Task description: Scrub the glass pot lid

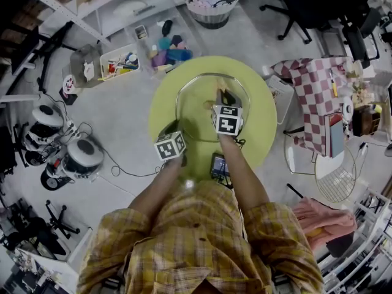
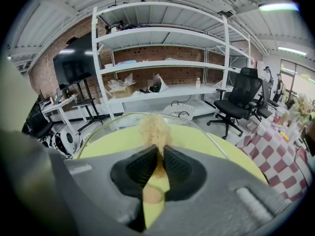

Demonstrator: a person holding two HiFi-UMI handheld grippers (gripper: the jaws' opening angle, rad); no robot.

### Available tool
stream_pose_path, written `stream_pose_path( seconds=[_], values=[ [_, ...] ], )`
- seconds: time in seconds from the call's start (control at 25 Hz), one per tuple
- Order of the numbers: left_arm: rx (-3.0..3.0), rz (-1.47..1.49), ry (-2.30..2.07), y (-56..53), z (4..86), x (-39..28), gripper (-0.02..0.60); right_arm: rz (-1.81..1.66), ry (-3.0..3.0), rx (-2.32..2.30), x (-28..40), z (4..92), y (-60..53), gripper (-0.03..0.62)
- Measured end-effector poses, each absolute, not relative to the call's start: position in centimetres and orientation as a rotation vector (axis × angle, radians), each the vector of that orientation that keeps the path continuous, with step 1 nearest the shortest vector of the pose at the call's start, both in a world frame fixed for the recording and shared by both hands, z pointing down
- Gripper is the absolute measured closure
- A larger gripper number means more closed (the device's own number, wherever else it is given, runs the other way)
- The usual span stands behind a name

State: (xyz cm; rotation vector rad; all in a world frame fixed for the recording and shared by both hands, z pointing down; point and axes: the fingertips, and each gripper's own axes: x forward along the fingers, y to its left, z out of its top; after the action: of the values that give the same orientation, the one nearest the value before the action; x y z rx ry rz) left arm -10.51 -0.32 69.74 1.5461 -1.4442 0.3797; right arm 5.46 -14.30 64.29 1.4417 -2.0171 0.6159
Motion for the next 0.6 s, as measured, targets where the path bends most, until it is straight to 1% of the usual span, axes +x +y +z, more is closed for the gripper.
stream_pose_path(
  seconds=[0.6],
  values=[
    [1.529,0.384,-1.439,-0.3,69.6,-10.6,0.529,0.64,-2.044,1.424,2.7,64.3,-14.8,0.557]
  ],
)
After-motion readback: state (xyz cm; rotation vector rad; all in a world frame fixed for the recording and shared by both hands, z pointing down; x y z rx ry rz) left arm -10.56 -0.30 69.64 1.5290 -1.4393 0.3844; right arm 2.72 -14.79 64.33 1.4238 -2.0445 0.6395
